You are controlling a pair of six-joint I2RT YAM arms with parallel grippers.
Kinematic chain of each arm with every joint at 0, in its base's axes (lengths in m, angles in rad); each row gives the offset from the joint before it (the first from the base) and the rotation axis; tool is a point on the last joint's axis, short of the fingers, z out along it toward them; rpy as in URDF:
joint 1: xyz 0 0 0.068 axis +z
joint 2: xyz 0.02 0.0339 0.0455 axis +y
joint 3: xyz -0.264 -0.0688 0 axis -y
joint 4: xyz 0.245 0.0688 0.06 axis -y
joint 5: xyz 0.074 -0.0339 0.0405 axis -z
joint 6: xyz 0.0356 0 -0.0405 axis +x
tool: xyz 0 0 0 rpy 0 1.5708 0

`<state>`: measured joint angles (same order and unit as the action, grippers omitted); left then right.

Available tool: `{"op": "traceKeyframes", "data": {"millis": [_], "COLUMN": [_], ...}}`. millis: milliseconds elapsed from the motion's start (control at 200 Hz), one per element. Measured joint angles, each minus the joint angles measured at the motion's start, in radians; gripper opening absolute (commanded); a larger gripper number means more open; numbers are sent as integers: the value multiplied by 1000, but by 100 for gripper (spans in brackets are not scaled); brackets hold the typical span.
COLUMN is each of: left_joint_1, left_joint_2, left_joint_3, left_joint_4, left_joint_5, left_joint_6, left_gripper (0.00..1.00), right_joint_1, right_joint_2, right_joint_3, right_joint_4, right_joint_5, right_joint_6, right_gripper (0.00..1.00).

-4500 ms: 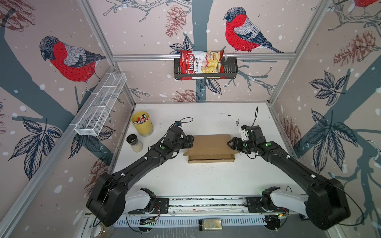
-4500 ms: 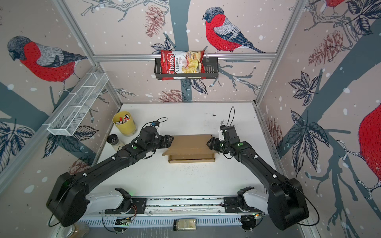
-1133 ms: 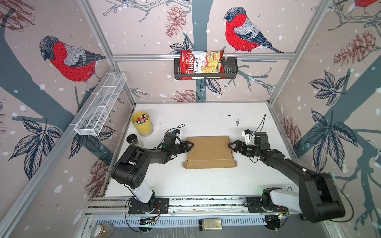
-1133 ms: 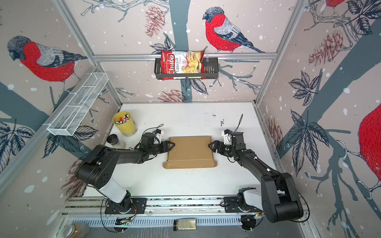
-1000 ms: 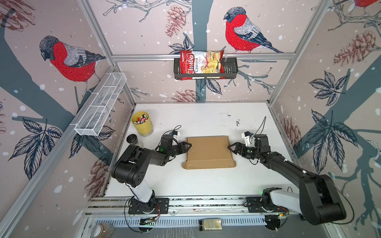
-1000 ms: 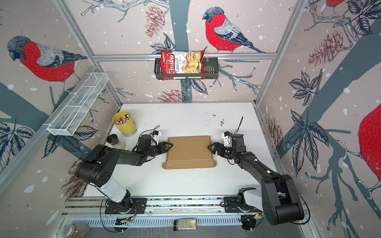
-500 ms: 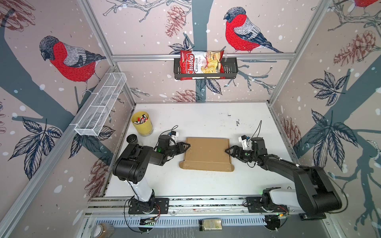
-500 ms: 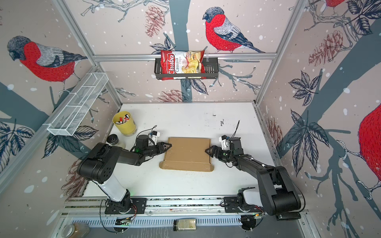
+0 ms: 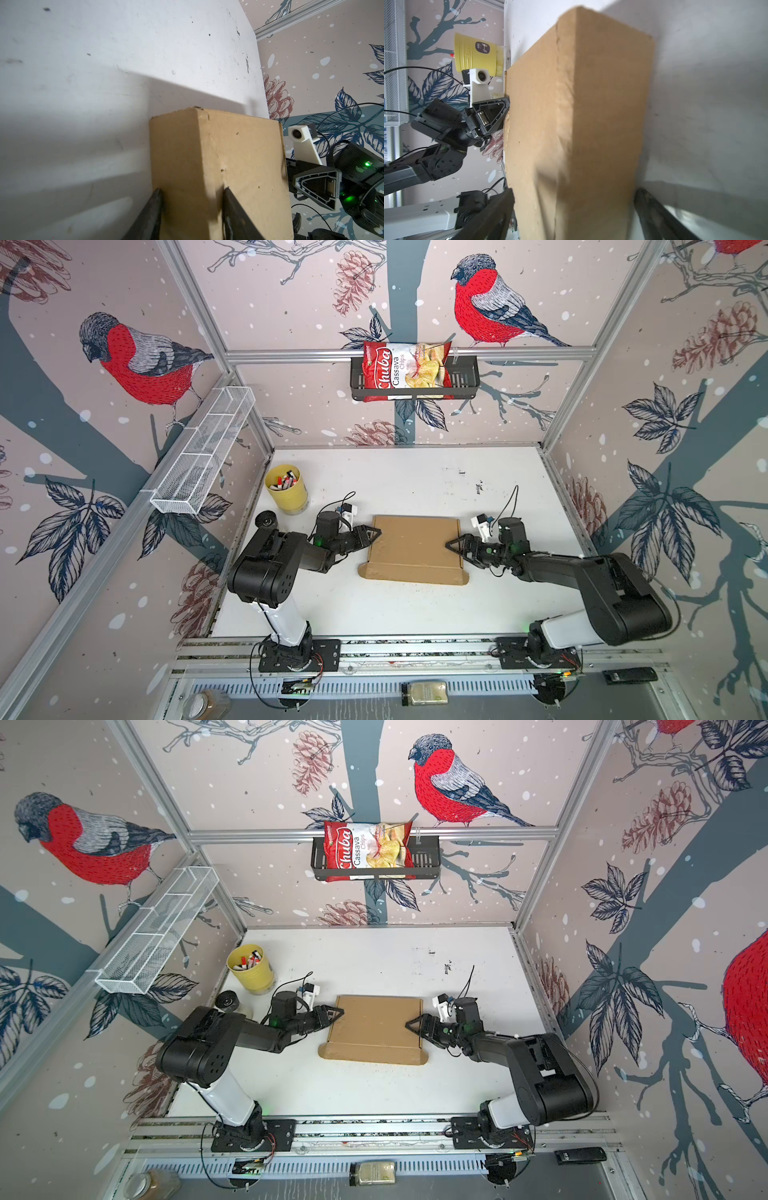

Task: Fold the paper box

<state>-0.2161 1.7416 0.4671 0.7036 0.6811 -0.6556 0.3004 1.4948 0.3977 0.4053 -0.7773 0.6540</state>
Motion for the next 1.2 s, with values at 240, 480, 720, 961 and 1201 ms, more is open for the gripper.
{"op": "traceKeyframes", "data": {"millis": [240,480,720,961,1201], "left_joint_1": [6,6,6,6,-51], "left_joint_2": [-19,-27,-99,-313,-575], "left_joint_3": [-5,-5,8,38,123], "left_joint_4": [-1,-2,-106,-326,-549], "left_joint_5": [-32,-47,-108,-192,-378], "left_joint_6": [-2,-3,-20,2,160], "left_gripper": [47,52,65,73,76], "right_joint_1": [74,51,51,51,42], "right_joint_2": [101,105,109,82,58], "right_joint_3": [53,43,30,30,42], "right_joint_4": [74,128,211,248,242], "right_joint_5": [-19,-53,-94,-113,-122], "right_joint_6": [85,168,265,318,373], "right_gripper": [76,66,60,55,52]}}
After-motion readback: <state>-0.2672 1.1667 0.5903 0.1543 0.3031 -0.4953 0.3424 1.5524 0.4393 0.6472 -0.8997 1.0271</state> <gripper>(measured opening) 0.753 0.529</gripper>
